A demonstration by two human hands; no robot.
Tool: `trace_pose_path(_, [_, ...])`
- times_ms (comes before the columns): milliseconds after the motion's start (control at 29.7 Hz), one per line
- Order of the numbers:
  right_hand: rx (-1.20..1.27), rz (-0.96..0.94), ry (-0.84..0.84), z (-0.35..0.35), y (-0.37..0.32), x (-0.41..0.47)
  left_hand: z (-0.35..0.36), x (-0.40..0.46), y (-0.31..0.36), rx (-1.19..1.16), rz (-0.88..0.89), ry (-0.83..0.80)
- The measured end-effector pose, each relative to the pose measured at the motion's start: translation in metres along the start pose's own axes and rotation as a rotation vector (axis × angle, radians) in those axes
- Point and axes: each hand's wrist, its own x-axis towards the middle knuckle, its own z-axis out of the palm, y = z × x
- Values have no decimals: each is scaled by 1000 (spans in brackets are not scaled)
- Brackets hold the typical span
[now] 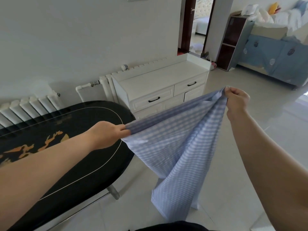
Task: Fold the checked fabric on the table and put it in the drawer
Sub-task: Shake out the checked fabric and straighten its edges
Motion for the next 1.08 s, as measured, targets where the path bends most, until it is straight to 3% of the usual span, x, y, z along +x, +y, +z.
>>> trace_pose_path(235, [-26, 44, 37, 10, 2, -4, 6, 1, 0, -47, -130, -170])
trace_pose_path(404, [-46, 53, 45, 7, -2, -2, 11, -16, 1, -109, -54, -73])
trace_pose_path(572, [-72, 70, 40, 4, -5, 1, 1, -10, 8, -398, -119, -66])
trace_pose_path(740, [-45, 175, 133, -9, -11, 14, -30, -4, 12, -717, -170, 201])
trace_pose_path(807, [-35, 222, 159, -15, -13, 19, -44, 1, 15, -807, -194, 220])
trace_pose_path(875, [-17, 241, 181, -18, -11, 20, -53, 7, 14, -707, -161, 176])
trace_pose_path(942, [-20, 231, 173, -17, -7, 19, -54, 12, 9, -448, -136, 129])
trace_pose_path(1076, [-9, 193, 156, -12, -3, 11, -46, 21, -19, -120, -327, 98])
